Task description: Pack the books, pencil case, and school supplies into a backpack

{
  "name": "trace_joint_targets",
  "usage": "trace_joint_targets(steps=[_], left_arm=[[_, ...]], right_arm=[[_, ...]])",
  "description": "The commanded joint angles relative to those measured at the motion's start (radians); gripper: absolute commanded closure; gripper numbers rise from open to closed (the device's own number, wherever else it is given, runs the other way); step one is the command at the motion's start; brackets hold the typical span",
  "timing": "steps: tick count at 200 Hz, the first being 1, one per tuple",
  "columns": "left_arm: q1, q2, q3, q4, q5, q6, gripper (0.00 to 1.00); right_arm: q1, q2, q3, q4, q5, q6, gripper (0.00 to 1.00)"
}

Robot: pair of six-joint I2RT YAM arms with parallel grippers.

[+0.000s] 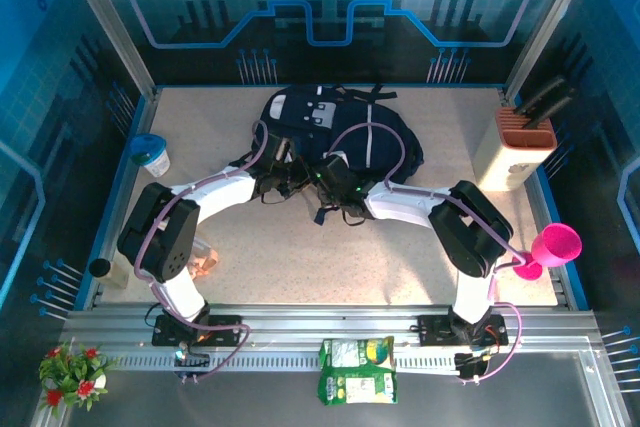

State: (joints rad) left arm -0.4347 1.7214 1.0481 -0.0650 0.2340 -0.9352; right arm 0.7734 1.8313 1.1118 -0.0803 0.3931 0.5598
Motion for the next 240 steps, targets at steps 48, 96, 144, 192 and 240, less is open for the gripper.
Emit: trace_joint_targets(steps=[48,96,144,192,240], left_arm=[[0.043,-0.056,0.006,-0.019,0.036,0.07,1.0],[0.05,-0.047,0.001,-0.019,0.047,0.077,1.0],[0.05,-0.043,0.012,-0.018,0.054,0.078,1.0],[0.051,-0.041,0.014,-0.026,0.05,0.083,1.0],[0.053,-0.032,0.03,-0.035,0.045,0.088,1.0]], right_arm=[[-0.103,-0.227,-0.293,0.012,0.147,0.022,0.93],[-0.2,-0.289,-0.356,0.04,0.02,-0.028,0.88],[-0.207,-0.265,-0.322,0.119,-0.054,-0.184,0.78],[-0.22,-0.241,-0.303,0.122,-0.096,-0.213,0.77],[-0.225,-0.219,-0.294,0.081,-0.062,-0.166,0.84]])
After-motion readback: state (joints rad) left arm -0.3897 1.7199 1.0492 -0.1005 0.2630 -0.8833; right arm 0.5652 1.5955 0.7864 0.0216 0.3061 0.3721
